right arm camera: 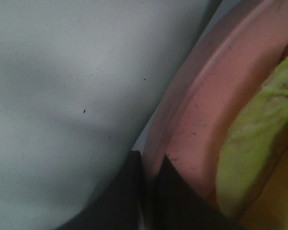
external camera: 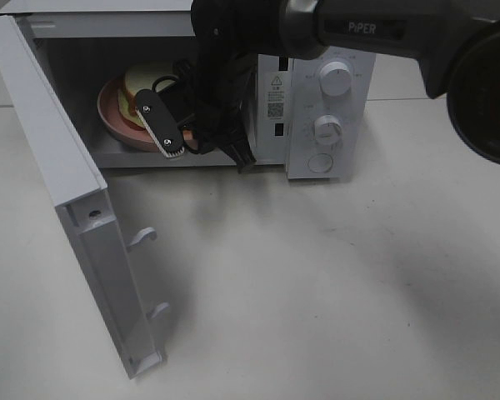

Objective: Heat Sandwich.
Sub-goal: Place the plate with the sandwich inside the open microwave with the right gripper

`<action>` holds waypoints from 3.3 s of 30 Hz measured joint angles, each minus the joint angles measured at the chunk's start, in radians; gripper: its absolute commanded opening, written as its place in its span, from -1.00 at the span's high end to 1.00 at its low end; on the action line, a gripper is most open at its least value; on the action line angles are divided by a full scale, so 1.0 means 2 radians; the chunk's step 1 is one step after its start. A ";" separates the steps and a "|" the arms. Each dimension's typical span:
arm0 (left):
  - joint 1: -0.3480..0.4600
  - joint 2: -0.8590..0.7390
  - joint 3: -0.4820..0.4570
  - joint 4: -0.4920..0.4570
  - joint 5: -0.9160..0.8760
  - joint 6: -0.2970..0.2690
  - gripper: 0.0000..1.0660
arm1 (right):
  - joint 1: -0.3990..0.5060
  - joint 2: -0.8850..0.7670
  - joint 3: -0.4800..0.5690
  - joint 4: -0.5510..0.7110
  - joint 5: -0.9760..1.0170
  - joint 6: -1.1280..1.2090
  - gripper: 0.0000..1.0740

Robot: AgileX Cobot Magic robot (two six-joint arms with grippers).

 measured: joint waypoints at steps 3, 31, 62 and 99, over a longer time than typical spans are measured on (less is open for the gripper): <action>0.000 0.000 0.000 0.000 0.000 0.000 -0.87 | 0.000 0.007 -0.010 -0.003 -0.002 0.000 0.92; 0.000 0.000 0.000 0.000 0.000 0.000 -0.87 | 0.000 0.069 -0.099 -0.018 -0.023 0.013 0.84; 0.000 0.000 0.000 0.000 0.000 0.000 -0.87 | -0.001 0.080 -0.115 -0.023 -0.046 0.081 -0.01; 0.000 0.000 0.000 0.000 0.000 0.000 -0.87 | -0.001 -0.012 0.047 0.030 -0.128 0.080 -0.43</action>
